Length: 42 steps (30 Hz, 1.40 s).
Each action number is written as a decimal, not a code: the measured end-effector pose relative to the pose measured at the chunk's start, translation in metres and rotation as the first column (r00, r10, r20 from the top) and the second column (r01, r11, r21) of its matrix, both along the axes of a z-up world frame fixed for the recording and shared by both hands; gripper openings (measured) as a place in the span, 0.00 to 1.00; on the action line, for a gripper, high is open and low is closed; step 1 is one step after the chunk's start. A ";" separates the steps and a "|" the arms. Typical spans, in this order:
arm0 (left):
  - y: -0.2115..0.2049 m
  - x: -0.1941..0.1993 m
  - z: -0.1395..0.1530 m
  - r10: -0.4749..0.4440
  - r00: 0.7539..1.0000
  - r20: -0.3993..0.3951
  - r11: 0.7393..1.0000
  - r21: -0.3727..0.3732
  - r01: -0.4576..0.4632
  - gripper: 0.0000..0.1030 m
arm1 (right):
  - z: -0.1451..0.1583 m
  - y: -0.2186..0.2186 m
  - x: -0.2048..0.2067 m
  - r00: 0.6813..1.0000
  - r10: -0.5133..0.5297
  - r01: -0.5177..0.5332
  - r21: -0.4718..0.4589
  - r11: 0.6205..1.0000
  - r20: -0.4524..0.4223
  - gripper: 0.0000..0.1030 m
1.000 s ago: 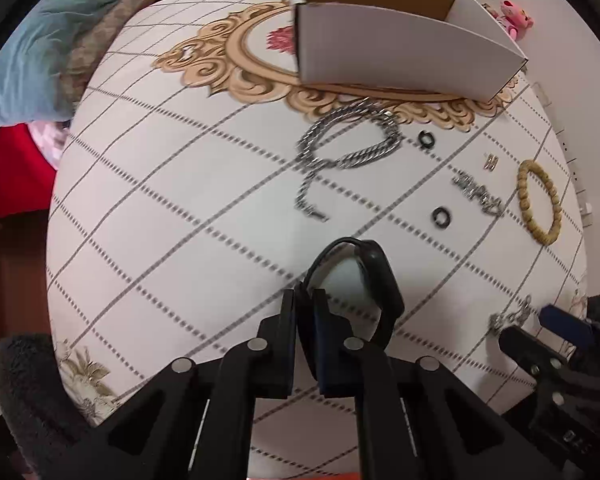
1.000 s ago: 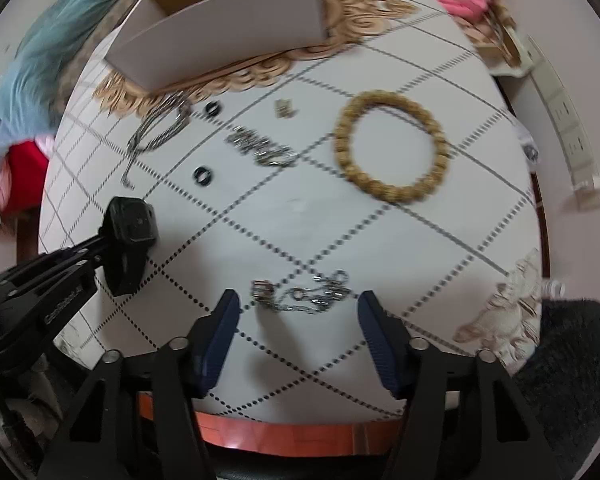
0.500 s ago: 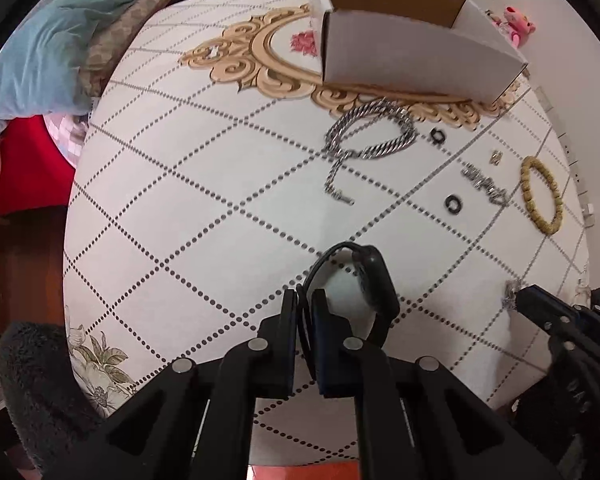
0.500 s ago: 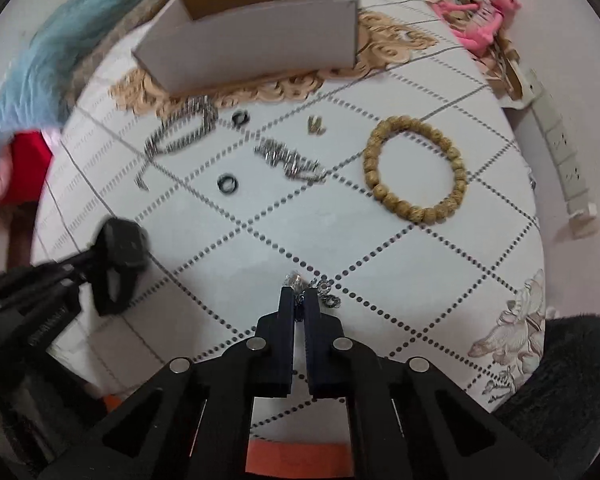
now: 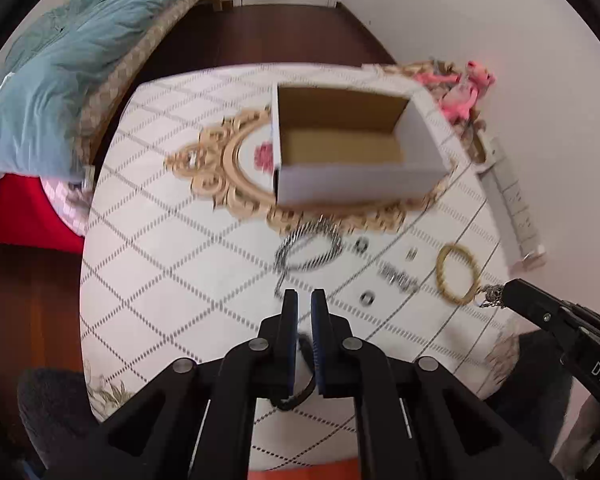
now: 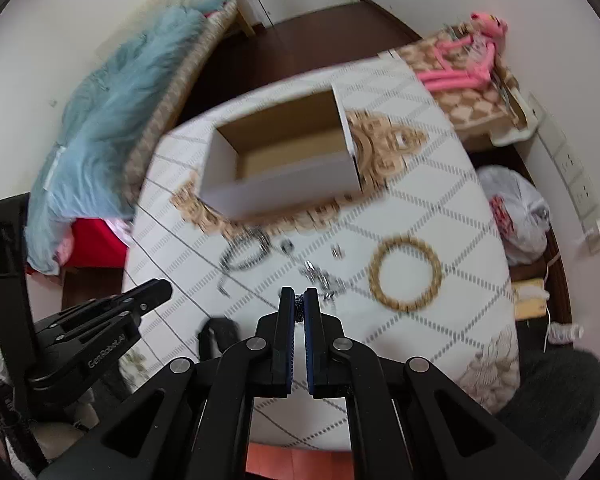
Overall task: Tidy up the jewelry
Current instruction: 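Carry the watch band and silver chain into the cardboard box and release both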
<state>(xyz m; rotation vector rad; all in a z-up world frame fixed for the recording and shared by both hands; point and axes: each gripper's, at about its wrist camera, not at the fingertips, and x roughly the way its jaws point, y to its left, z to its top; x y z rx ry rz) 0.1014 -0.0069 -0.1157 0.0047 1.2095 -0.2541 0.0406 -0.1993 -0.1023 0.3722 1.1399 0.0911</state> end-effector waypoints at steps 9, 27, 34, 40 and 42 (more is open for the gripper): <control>0.021 0.016 0.015 0.045 0.999 -0.006 0.994 -0.097 -0.046 0.07 | 0.036 0.007 0.026 0.996 0.047 -0.047 -0.012 0.999 0.079 0.04; 0.029 -0.030 -0.108 0.083 0.978 -0.190 0.996 0.060 -0.073 0.54 | -0.027 0.010 -0.016 0.999 0.001 -0.002 -0.015 1.000 -0.047 0.04; 0.012 -0.033 -0.109 0.018 0.991 -0.129 0.994 0.110 -0.004 0.04 | -0.032 0.003 -0.016 0.998 -0.018 0.017 -0.010 1.000 -0.059 0.04; 0.011 -0.028 -0.074 0.012 0.996 -0.086 0.999 0.038 -0.009 0.03 | -0.013 0.001 -0.008 1.000 -0.011 0.012 0.024 1.000 -0.021 0.04; 0.011 -0.025 -0.053 0.005 0.998 -0.055 1.000 0.005 -0.005 0.03 | -0.003 -0.001 -0.001 1.000 -0.006 0.006 0.052 0.999 -0.001 0.04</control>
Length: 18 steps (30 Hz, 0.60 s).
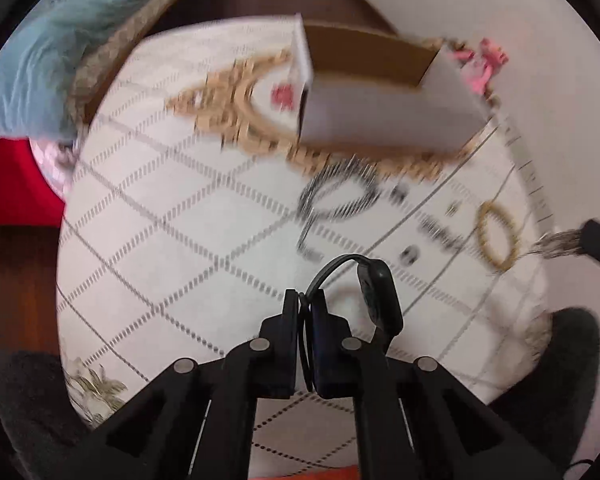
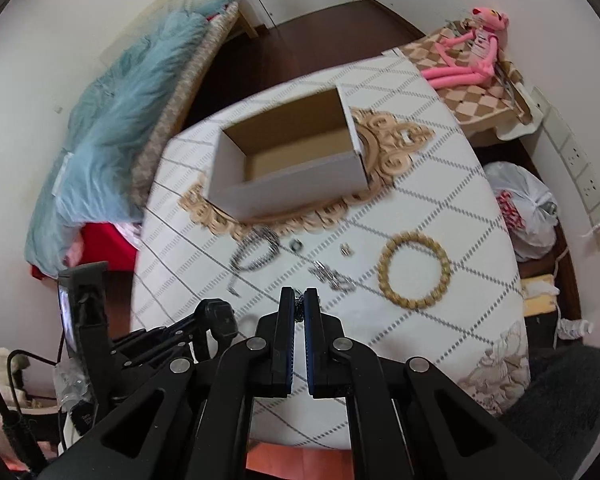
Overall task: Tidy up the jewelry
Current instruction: 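Carry the watch band and silver chain into the cardboard box and release both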
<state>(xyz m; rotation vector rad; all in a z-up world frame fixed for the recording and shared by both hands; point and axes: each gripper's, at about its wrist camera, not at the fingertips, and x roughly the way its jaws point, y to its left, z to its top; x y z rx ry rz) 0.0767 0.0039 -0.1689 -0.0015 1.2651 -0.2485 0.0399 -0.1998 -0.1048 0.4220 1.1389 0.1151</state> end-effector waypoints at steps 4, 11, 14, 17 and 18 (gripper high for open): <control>-0.010 0.029 0.047 -0.029 0.997 0.077 0.998 -0.051 0.033 0.03 | 0.023 -0.003 0.026 0.998 0.026 -0.027 0.029 0.999 0.053 0.04; -0.021 0.109 0.066 -0.057 0.992 0.111 0.996 -0.058 0.064 0.03 | 0.040 -0.003 0.093 0.994 0.057 -0.059 0.019 0.998 0.088 0.04; -0.027 0.133 0.059 -0.055 0.995 0.081 0.995 -0.081 0.061 0.04 | 0.032 -0.004 0.129 0.996 0.064 -0.066 0.031 0.997 0.064 0.04; -0.031 0.162 0.045 -0.058 0.997 0.041 0.993 -0.097 0.061 0.04 | 0.018 -0.004 0.157 0.997 0.068 -0.069 0.029 0.997 0.033 0.04; -0.033 0.170 0.040 -0.062 0.998 0.024 0.993 -0.097 0.064 0.04 | 0.011 -0.004 0.167 0.997 0.069 -0.069 0.026 0.997 0.017 0.04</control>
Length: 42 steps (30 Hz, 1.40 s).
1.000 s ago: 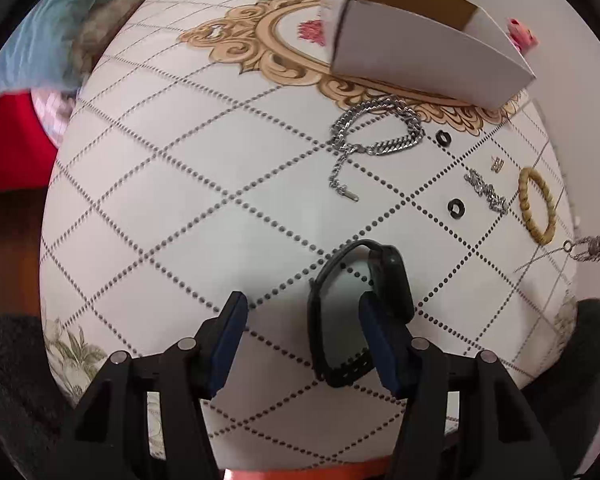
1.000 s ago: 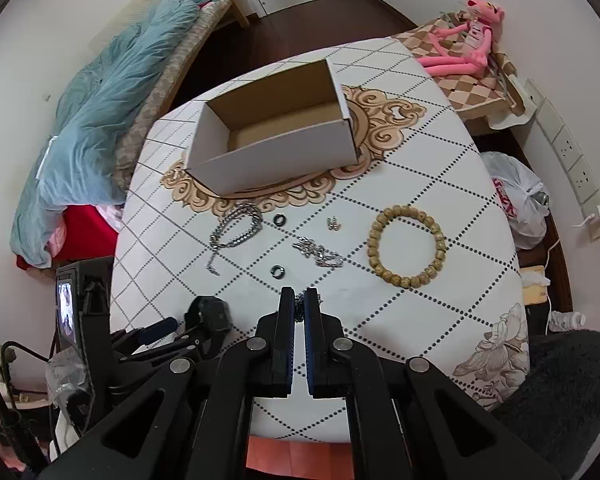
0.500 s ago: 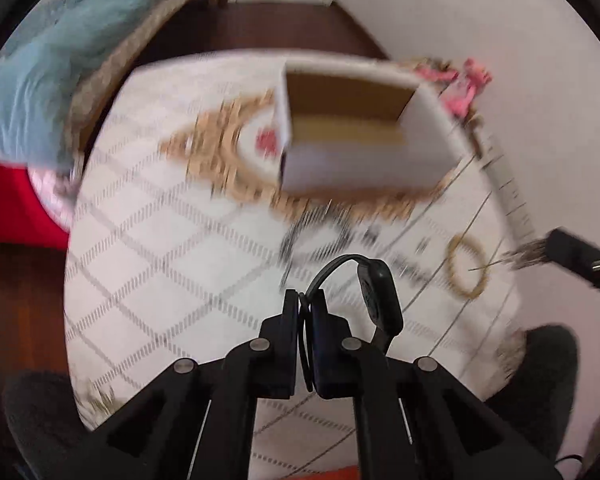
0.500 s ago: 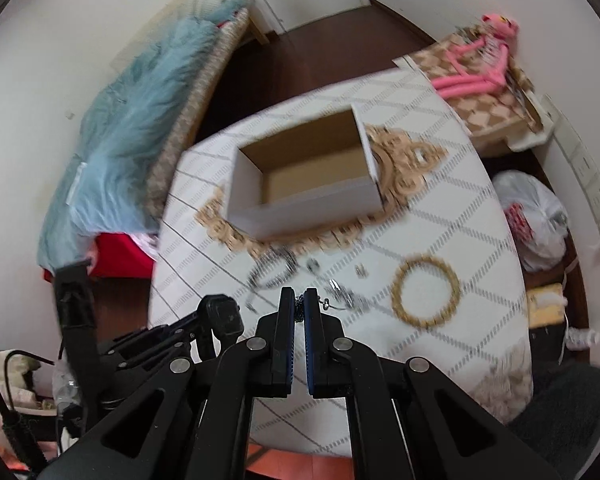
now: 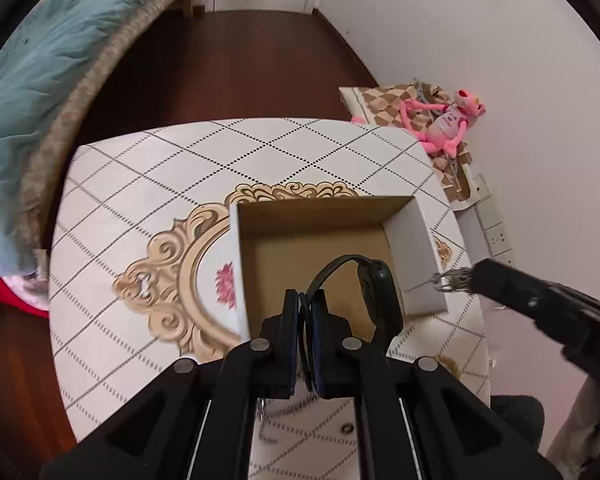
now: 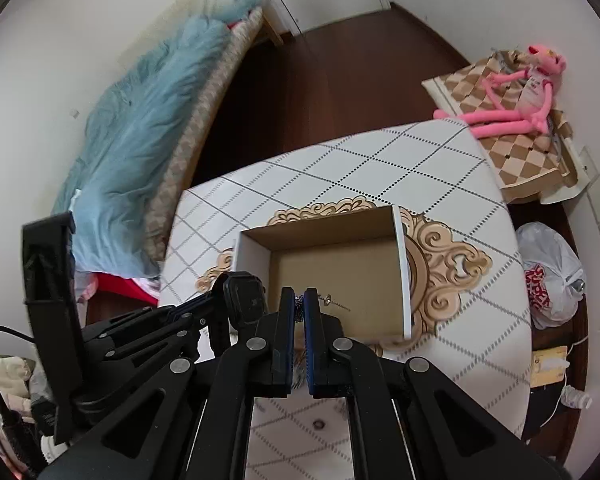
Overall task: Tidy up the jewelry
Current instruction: 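Carry the watch band and silver chain into the cardboard box and release both, then move the right gripper to the wooden bead bracelet and grasp it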
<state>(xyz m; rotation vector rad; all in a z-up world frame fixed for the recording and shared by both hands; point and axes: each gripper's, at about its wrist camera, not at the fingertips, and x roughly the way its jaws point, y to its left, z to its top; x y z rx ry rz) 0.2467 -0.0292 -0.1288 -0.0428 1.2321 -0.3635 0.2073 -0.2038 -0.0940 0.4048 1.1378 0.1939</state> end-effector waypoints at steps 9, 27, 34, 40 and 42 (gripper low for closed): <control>-0.011 0.044 -0.022 0.060 0.995 -0.086 0.998 0.020 -0.058 0.12 | -0.056 -0.005 0.056 0.989 0.027 -0.031 -0.020 0.999 -0.146 0.05; 0.009 0.011 -0.005 0.135 0.983 0.128 0.959 0.234 -0.162 1.00 | -0.067 -0.007 0.025 0.993 -0.004 -0.046 -0.431 0.901 -0.114 0.94; 0.015 -0.017 -0.008 0.146 0.976 0.159 0.949 0.257 -0.184 1.00 | -0.069 0.007 0.005 0.996 0.003 -0.043 -0.455 0.889 -0.087 0.95; 0.020 -0.041 0.010 0.161 0.969 0.190 0.946 0.250 -0.206 1.00 | -0.049 0.016 -0.015 0.999 0.001 -0.020 -0.461 0.887 -0.040 0.95; 0.023 -0.050 0.021 0.165 0.963 0.214 0.944 0.248 -0.217 1.00 | -0.039 0.016 -0.022 1.000 -0.007 -0.004 -0.452 0.892 -0.022 0.95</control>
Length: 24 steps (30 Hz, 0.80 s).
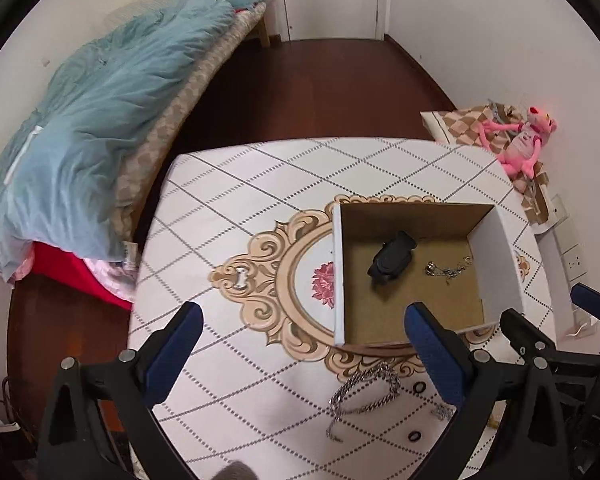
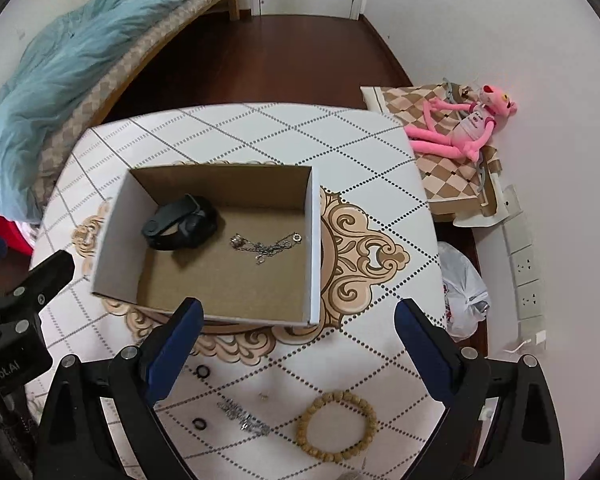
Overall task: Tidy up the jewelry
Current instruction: 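Move the right gripper to the wooden bead bracelet and grasp it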
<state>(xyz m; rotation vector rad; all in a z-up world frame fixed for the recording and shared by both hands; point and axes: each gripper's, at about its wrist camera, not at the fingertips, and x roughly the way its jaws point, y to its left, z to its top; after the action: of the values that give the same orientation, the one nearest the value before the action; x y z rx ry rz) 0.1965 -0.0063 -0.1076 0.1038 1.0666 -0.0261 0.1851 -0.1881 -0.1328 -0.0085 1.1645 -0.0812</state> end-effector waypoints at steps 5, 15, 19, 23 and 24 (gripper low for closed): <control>0.004 -0.024 0.027 0.009 0.998 0.070 1.000 0.018 -0.011 1.00 | 0.027 0.001 -0.023 0.998 -0.014 0.014 0.010 1.000 0.062 0.95; 0.012 -0.067 0.069 0.018 0.989 0.149 1.000 -0.004 -0.018 1.00 | 0.083 0.009 -0.074 0.983 -0.020 0.017 0.016 1.000 0.184 0.95; 0.015 -0.082 0.077 0.022 0.987 0.161 1.000 -0.017 -0.020 1.00 | 0.094 0.010 -0.089 0.979 -0.020 0.014 0.032 0.999 0.204 0.95; 0.018 -0.093 0.069 0.051 0.987 0.152 0.999 -0.017 -0.048 1.00 | 0.086 0.000 -0.102 0.980 -0.065 0.054 0.062 0.997 0.186 0.95; 0.019 -0.096 0.063 0.058 0.987 0.148 0.998 -0.017 -0.056 1.00 | 0.081 -0.004 -0.105 0.980 -0.083 0.072 0.065 0.995 0.179 0.95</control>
<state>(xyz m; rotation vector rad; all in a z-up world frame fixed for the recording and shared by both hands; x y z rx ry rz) 0.1007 0.0131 -0.0447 0.0624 0.9198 0.0262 0.0801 -0.1922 -0.0517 0.0939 0.9847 -0.1148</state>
